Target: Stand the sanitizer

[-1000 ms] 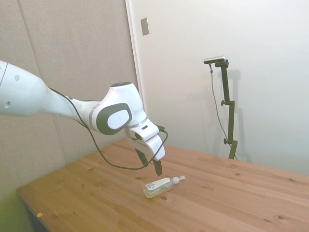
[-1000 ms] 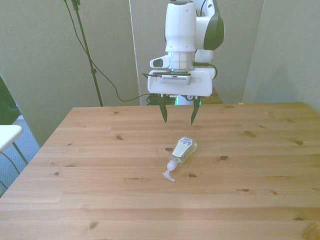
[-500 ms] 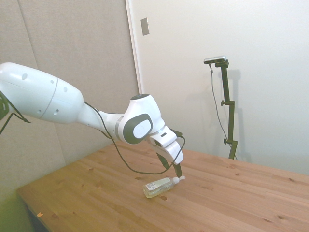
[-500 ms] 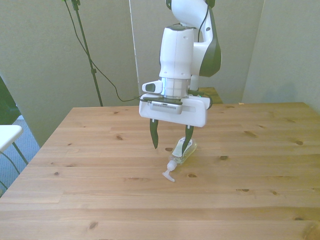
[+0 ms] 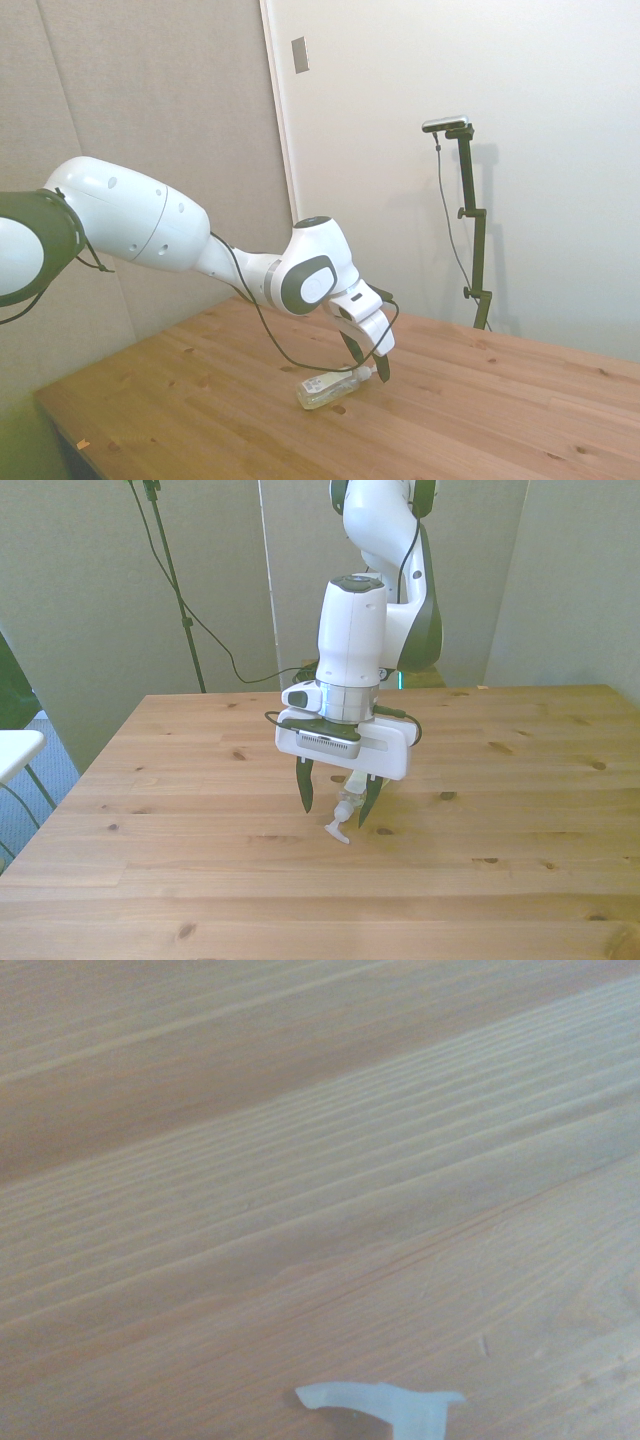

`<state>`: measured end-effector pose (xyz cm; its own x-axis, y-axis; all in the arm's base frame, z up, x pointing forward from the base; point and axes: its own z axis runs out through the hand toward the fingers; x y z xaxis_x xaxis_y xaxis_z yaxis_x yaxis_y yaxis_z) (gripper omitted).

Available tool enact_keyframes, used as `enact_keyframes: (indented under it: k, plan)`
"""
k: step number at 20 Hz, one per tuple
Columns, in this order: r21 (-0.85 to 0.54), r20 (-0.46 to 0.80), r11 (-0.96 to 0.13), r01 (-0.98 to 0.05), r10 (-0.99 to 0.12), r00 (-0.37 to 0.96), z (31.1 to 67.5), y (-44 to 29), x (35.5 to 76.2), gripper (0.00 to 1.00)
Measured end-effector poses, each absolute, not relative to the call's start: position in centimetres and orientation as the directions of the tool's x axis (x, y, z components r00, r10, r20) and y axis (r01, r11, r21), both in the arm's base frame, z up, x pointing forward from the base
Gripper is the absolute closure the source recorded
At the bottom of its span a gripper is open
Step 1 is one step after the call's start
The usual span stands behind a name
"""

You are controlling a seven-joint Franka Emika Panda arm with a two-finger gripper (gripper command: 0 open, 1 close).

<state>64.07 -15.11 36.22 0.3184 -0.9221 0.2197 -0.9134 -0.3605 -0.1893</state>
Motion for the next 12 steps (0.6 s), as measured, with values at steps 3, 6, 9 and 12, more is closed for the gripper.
enact_keyframes:
  k: [3, 6, 9, 12]
  plan:
    - [-0.184, 0.216, -0.355, -0.917, -0.924, 0.315, 35.7, -15.4, 64.1, 0.0]
    - [-0.178, 0.214, -0.354, -0.918, -0.925, 0.316, 35.2, -15.4, 64.3, 1.0]
    - [-0.174, 0.212, -0.356, -0.918, -0.924, 0.318, 34.9, -15.3, 64.3, 1.0]
    - [-0.174, 0.209, -0.354, -0.919, -0.925, 0.317, 34.9, -15.3, 64.3, 1.0]
